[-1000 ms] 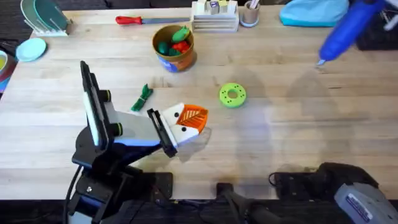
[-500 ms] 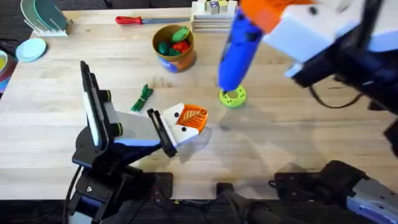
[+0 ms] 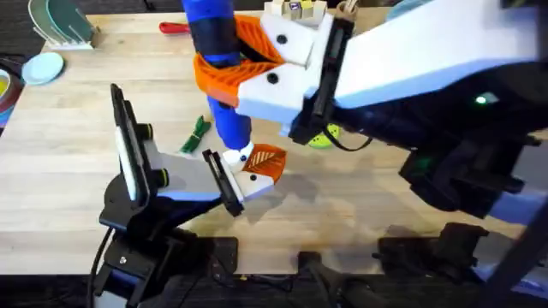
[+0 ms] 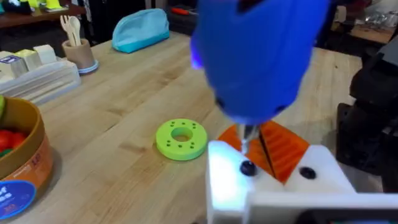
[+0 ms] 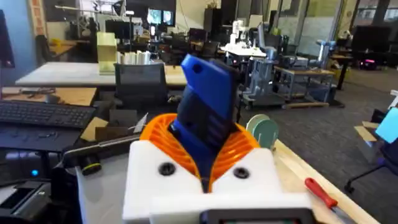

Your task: Pick up the gripper from the table and insert it into the empty holder that is missing its gripper. Then pick up a screw, insert it into the mounting hole, and use the screwdriver to tighten it. Finally, clean up the table by picking up the vegetable and placing it into the bucket.

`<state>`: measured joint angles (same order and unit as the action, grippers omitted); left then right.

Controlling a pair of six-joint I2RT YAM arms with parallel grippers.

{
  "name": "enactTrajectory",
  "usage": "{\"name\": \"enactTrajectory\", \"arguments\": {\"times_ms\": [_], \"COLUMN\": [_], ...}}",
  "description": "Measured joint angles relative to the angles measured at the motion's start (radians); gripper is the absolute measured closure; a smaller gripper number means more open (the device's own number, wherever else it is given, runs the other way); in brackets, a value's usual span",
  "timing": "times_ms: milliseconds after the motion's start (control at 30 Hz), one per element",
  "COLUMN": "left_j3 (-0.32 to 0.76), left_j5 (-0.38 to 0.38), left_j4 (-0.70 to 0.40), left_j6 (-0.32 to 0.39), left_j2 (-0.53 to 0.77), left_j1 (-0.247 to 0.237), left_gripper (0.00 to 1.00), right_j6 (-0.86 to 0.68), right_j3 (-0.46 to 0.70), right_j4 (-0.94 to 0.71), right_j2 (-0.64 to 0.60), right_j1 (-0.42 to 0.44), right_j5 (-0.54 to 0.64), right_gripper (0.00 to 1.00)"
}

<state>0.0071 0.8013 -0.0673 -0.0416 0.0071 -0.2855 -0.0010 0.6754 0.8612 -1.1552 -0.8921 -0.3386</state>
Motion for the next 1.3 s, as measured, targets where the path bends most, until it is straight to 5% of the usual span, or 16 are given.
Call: {"name": "enactTrajectory", "arguments": {"times_ms": [1000, 1300], "left_j3": [0.0, 0.0], "left_j5": [0.0, 0.0], "left_j4": [0.0, 0.0], "left_j6": [0.0, 0.001], "left_j2": [0.0, -0.002], "left_j1": [0.0, 0.0], "left_gripper": [0.995, 0.995], "right_j6": [-0.063, -0.051], "right_j3": [0.0, -0.024], "right_j4": [-0.045, 0.175], "right_j2": [-0.017, 0.031], "right_j1": [0.0, 0.029], "right_j5": [-0.05, -0.063], "right_gripper": [0.983, 0.983]}}
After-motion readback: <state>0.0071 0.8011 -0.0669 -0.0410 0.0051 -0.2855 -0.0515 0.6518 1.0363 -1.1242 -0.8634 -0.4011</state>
